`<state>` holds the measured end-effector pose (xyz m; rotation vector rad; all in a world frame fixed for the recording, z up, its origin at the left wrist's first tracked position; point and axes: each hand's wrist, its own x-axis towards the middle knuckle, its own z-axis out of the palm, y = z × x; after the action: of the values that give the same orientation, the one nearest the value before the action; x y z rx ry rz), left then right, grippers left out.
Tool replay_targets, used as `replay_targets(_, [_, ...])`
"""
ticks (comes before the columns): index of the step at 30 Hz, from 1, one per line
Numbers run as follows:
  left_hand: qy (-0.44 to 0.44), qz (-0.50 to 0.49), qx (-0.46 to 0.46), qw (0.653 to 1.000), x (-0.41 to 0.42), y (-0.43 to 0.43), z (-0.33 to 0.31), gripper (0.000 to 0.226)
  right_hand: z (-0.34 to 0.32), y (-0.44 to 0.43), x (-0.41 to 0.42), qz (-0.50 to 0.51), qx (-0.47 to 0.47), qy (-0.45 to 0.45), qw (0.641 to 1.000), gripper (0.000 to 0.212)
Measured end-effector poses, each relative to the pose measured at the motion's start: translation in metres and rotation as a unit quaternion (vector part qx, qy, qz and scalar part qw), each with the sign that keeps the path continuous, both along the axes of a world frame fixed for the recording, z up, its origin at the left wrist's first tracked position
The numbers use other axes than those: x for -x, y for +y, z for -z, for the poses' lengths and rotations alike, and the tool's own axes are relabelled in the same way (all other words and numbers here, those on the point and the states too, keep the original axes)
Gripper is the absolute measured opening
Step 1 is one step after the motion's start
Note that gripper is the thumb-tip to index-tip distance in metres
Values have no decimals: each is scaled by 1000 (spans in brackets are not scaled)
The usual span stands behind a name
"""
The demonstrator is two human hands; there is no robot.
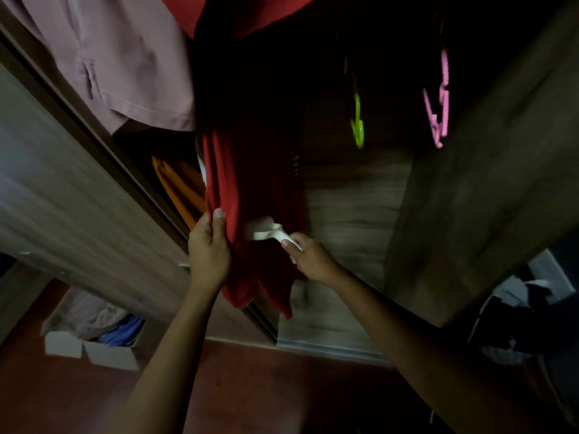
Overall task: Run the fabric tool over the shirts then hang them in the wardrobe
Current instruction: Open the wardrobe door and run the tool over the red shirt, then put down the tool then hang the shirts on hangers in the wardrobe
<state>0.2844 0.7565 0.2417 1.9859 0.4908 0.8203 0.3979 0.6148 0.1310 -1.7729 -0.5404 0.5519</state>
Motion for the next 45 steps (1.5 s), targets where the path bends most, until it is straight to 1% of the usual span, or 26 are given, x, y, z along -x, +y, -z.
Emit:
replay_targets(5, [-4,58,-14,998,-2,4,6,33,-30,-12,12,84,-31,27,996,23])
replay_targets(7, [-10,86,-26,996,-2,6,10,35,-35,-20,21,122,-35,26,992,19])
replay_targets(9, [-17,117,-48,992,-2,4,13,31,-41,-33,34,167,-31,13,985,15])
replay_targets(11, [-22,140,-75,987,-3,-3,14,25,-44,-48,46,210,-12,5,978,21])
replay_targets(14, [-31,182,-88,979,-5,-26,13,16,-49,-77,68,272,-11,2,962,34])
replay_targets(17, [-46,252,-74,964,-6,-64,14,10,-56,-116,96,344,-18,0,939,26])
replay_targets(19, [-36,309,-76,947,-5,-98,16,9,-60,-144,118,393,-12,-1,919,20])
replay_targets(21, [-17,361,-62,930,-3,-136,20,9,-58,-172,141,446,-10,6,895,18])
replay_targets(23, [3,400,-46,915,1,-176,28,10,-55,-202,166,499,-6,11,866,27])
replay_targets(25, [23,431,-53,901,7,-217,37,11,-55,-233,197,546,-16,9,837,34])
replay_targets(28, [49,487,-58,870,20,-270,56,14,-51,-277,240,586,-3,4,810,28])
replay_targets(29, [57,512,-61,855,27,-291,63,15,-43,-294,254,614,-8,11,789,28])
replay_targets(32, [76,564,-112,815,50,-354,89,16,-17,-342,291,691,-16,44,721,29])
replay_targets(34, [73,599,-109,790,69,-394,106,15,-1,-374,319,732,-17,67,678,29])
replay_targets(37, [83,647,-109,750,102,-451,134,10,24,-420,362,767,-26,98,634,34])
replay_targets(38, [93,657,-111,740,112,-471,145,16,31,-434,375,774,-36,114,621,31])
replay_targets(39, [101,664,-112,732,123,-491,155,26,42,-448,388,781,-47,129,610,27])
replay_targets(40, [102,669,-118,727,133,-511,166,39,50,-461,400,788,-54,142,596,25])
replay_targets(41, [87,675,-125,721,144,-530,175,46,57,-473,413,799,-54,150,580,24])
replay_targets(42, [75,687,-135,710,157,-548,179,41,64,-486,424,808,-53,158,565,25])
replay_targets(44, [41,716,-163,677,187,-579,178,16,78,-509,446,824,-53,176,536,27])
replay_targets(45, [16,719,-191,668,199,-593,183,12,86,-519,456,829,-53,183,525,27])
